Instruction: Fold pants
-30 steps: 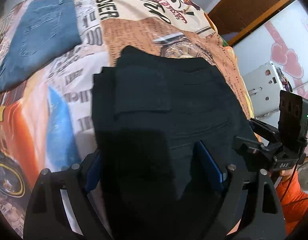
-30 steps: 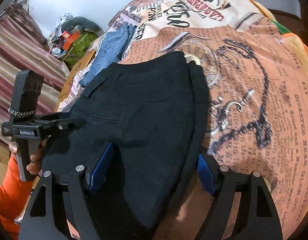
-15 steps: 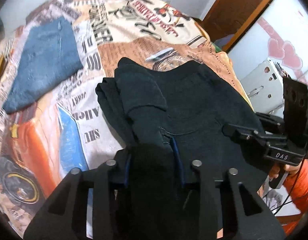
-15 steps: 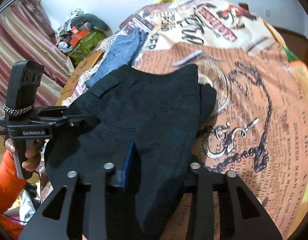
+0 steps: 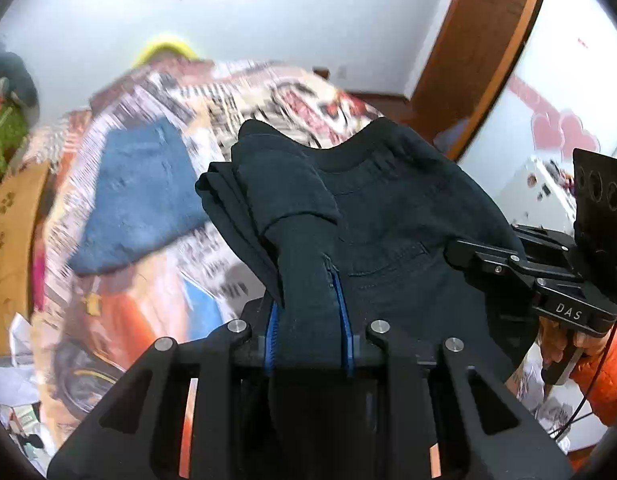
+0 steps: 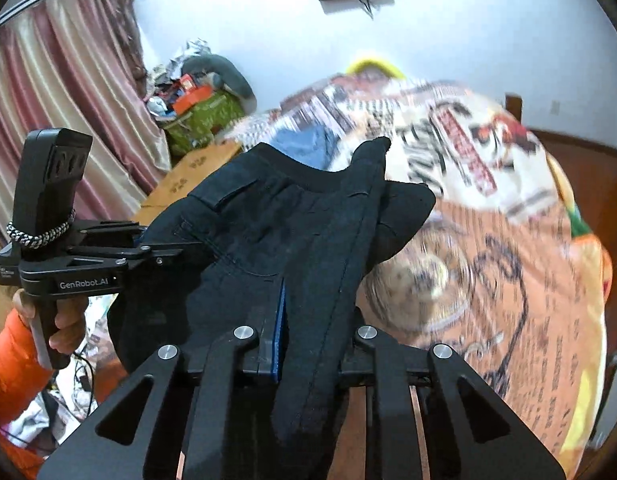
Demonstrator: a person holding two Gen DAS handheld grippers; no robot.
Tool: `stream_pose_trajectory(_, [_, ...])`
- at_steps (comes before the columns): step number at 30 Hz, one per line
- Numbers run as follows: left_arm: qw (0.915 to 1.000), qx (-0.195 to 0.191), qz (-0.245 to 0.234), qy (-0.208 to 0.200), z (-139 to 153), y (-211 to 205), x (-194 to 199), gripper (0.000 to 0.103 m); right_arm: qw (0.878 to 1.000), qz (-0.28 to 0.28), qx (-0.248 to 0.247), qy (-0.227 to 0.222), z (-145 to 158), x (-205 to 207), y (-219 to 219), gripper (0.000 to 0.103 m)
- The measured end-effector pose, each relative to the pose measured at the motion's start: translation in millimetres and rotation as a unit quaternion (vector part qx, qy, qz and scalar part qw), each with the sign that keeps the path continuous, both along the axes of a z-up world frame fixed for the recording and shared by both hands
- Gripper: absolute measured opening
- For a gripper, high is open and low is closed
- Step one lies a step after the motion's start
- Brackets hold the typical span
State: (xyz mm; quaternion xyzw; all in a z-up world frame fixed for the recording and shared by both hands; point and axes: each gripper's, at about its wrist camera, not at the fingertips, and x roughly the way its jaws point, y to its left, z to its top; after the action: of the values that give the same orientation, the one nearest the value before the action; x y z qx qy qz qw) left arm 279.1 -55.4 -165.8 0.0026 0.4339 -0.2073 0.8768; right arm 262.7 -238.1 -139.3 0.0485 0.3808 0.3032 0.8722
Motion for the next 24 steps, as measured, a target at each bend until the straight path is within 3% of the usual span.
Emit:
stream_pose_trajectory(12, [0.9945, -0.007, 0.062, -0.084, 48.6, 61.2, 28.8, 0.025, 0.997, 0.026, 0.008, -0.067, 45.1, 45.0, 52.8, 0.016])
stream_pose_trajectory(24, [0.9873, -0.017, 0.118, -0.106, 48.8, 125.0, 113.1, 0.025, 0.995, 0.037, 0.011, -0.091, 52.6, 118.4, 118.9, 0.015])
